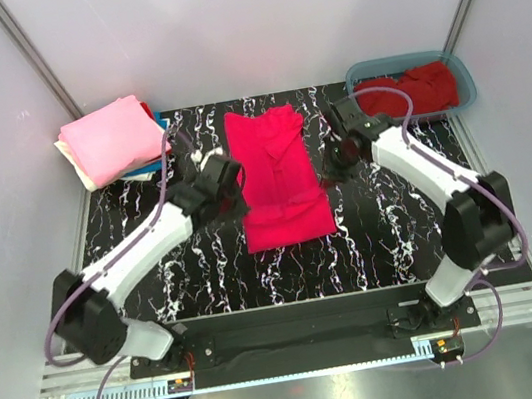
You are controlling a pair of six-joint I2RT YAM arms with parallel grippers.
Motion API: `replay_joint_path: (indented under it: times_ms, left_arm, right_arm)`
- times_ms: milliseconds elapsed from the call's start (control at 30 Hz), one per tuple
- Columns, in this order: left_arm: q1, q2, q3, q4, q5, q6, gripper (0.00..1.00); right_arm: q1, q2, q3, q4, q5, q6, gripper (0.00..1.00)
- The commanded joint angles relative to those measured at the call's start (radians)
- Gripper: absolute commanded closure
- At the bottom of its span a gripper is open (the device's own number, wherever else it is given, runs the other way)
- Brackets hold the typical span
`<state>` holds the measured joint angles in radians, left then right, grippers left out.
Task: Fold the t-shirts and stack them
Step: Fold the tshirt
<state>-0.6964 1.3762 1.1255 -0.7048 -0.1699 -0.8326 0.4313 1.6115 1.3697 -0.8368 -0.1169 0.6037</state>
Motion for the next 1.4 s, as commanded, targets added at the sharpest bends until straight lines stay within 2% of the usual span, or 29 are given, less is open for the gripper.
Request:
replay_joint_path:
  times_ms: [0, 333, 1367]
  left_arm:
    - [0.046, 0.093, 0.124, 0.022, 0.067, 0.133, 1.0]
    - [0.152, 0.322, 0.319, -0.015, 0.147, 0.237, 1.0]
    - [0.265, 0.606, 0.506, -0.024, 0.231, 0.323, 1.0]
  right_arm:
    - [-0.045, 0.073, 0.116, -0.011, -0.006, -0.07, 1.0]
    - [-0.109, 0.28, 0.288, -0.028, -0.067, -0.108, 1.0]
    - [-0.163, 0.613, 0.565, -0.045, -0.179, -0.136, 1.0]
